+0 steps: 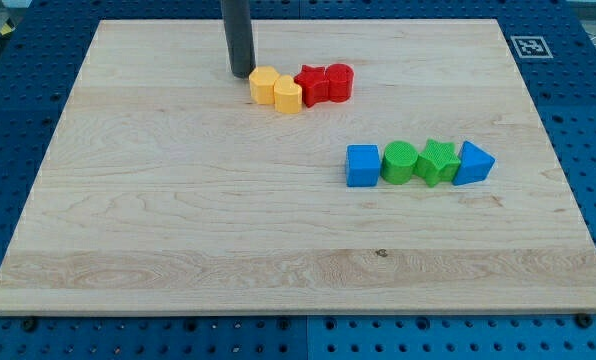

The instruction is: Point at the yellow heart

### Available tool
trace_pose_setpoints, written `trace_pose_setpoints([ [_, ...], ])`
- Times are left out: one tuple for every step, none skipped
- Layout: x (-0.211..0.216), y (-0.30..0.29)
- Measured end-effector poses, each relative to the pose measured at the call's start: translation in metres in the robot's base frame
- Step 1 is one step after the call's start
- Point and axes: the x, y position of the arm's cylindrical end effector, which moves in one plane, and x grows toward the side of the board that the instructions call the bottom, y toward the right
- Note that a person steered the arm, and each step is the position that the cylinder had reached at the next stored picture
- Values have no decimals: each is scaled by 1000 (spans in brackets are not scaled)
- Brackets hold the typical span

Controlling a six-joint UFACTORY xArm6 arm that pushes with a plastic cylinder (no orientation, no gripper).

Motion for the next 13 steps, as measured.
trace_pose_setpoints([
  [-1, -2],
  [-1, -3],
  [-1, -2],
  [-3, -2],
  [-5, -46],
  [12, -103],
  [59, -108],
  [103, -93],
  [116, -49],
  [116, 6],
  [116, 42],
  [116, 77],
  [116, 100],
])
